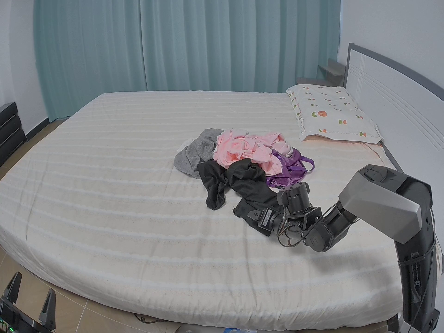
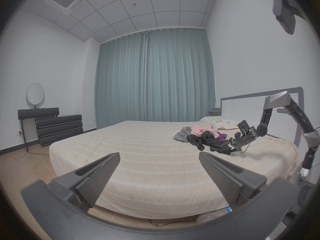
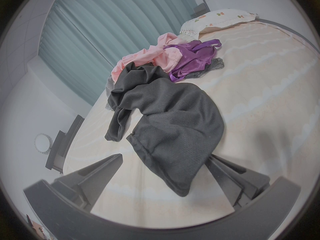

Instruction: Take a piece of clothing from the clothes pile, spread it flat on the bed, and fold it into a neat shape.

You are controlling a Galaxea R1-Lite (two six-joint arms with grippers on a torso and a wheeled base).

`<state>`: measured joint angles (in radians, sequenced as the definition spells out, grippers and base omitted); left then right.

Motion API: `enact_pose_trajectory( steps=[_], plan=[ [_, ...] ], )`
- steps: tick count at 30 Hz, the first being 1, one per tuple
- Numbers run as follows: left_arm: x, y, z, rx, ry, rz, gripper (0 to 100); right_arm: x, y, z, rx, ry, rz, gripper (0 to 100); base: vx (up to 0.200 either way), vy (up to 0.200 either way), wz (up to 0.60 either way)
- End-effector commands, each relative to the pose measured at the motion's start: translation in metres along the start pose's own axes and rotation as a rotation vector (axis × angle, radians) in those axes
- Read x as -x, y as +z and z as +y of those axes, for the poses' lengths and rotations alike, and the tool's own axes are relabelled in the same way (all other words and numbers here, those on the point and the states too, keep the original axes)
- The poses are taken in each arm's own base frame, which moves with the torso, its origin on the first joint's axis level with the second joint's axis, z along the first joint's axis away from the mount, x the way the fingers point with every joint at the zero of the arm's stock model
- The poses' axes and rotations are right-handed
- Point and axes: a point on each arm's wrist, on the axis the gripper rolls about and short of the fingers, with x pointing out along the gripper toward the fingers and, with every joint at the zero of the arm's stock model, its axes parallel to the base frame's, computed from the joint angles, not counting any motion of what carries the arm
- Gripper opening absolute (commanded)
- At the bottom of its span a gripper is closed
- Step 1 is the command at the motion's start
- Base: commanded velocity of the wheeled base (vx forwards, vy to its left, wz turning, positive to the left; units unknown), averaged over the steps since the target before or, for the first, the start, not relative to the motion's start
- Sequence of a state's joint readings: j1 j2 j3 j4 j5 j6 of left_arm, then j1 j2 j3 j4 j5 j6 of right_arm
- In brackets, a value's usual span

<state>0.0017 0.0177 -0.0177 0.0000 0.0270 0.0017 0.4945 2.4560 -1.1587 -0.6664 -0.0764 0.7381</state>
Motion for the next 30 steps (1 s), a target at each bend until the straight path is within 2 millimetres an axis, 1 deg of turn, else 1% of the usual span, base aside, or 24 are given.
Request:
enact_pose_trajectory(
  steps=[1,3,5,9,12,17,21,22,23,24,25,26,27,28,29,30],
  plan=[
    [0.000,-0.005,0.000,0.000,0.002,0.000,100,-0.012,-0.004,0.001,0.002,-0.004,-0.011,0,0.000,0.000,0.00],
    [0.000,-0.005,0.000,0.000,0.000,0.000,100,-0.015,-0.005,0.001,0.002,-0.004,-0.019,0,0.000,0.000,0.00],
    [0.000,-0.005,0.000,0.000,0.000,0.000,100,-0.014,-0.004,0.002,-0.014,-0.001,-0.023,0,0.000,0.000,0.00],
    [0.000,-0.005,0.000,0.000,0.000,0.000,100,-0.003,-0.001,0.010,-0.070,0.015,-0.026,0,0.000,0.000,0.00],
    [0.000,-0.005,0.000,0.000,0.002,0.000,100,0.005,0.002,0.010,-0.081,0.022,-0.023,0,0.000,0.000,0.00],
    [0.000,-0.005,0.000,0.000,0.002,0.000,100,0.041,0.009,0.010,-0.124,0.066,-0.038,0,0.000,0.000,0.00],
    [0.000,-0.005,0.000,0.000,0.002,0.000,100,0.077,0.008,0.009,-0.121,0.140,-0.060,0,0.000,0.000,0.00],
    [0.000,-0.005,0.000,0.000,0.000,0.000,100,0.089,0.008,0.009,-0.122,0.163,-0.071,0,0.000,0.000,0.00],
    [0.000,-0.005,0.000,0.000,0.002,0.000,100,0.092,0.008,0.008,-0.122,0.167,-0.073,0,0.000,0.000,0.00],
    [0.000,-0.005,0.000,0.000,0.002,0.000,100,0.108,0.009,0.009,-0.120,0.195,-0.091,0,0.000,0.000,0.00],
    [0.000,-0.005,0.000,0.000,0.002,0.000,100,0.108,0.009,0.009,-0.120,0.195,-0.091,0,0.000,0.000,0.00],
    [0.000,-0.005,0.000,0.000,0.000,0.000,100,0.125,0.008,0.011,-0.117,0.228,-0.104,0,0.000,0.000,0.00],
    [0.000,-0.005,0.000,0.000,0.002,0.000,100,0.130,0.007,0.011,-0.114,0.237,-0.106,0,0.000,0.000,0.00],
    [0.000,-0.005,0.000,0.000,0.002,0.000,100,0.145,0.003,0.013,-0.108,0.263,-0.112,0,0.000,0.000,0.00],
    [0.000,-0.005,0.000,0.000,0.002,0.000,100,0.150,0.002,0.012,-0.104,0.271,-0.117,0,0.000,0.000,0.00],
    [0.000,-0.005,0.000,0.000,0.002,0.000,100,0.161,-0.002,0.013,-0.093,0.292,-0.125,0,0.000,0.000,0.00]
  ],
)
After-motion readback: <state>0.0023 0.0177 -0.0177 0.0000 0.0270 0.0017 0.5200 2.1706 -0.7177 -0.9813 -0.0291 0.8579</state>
